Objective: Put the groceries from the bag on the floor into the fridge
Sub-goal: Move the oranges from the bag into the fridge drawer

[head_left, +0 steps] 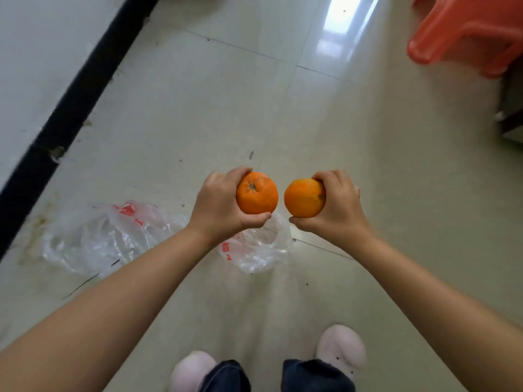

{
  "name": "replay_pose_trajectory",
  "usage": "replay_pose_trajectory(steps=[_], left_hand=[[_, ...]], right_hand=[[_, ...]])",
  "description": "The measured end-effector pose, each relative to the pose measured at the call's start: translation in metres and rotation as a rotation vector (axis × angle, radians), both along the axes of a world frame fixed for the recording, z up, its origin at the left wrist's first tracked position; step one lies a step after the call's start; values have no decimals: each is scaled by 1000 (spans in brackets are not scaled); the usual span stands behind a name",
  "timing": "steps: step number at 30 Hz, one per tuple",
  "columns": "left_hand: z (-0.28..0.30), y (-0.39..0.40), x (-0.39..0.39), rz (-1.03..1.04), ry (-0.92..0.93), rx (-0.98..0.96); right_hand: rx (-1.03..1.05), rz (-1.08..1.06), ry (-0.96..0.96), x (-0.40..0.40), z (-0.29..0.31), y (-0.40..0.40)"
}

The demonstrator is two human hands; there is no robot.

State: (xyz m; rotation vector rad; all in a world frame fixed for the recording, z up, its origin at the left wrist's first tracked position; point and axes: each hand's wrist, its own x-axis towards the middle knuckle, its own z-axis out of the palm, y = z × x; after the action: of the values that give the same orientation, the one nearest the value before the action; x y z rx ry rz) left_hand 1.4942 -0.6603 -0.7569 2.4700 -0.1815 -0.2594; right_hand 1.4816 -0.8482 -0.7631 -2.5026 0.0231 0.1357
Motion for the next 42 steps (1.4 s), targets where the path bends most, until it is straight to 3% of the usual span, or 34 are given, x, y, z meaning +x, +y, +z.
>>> replay_pose_trajectory(steps=[9,19,30,42], left_hand=[[312,-84,27,-226,-53,-10],[595,-231,11,-521,-343,-172],[766,-456,-52,-726,-589,-361],[879,-720,-60,-533,-626,-492]], right_hand=[[56,-228,-44,-20,321,-77],[-105,-517,-392,-81,624,-207],[-297,-698,-601,-188,805,-401],[-360,-628,-710,-188,924,-658]])
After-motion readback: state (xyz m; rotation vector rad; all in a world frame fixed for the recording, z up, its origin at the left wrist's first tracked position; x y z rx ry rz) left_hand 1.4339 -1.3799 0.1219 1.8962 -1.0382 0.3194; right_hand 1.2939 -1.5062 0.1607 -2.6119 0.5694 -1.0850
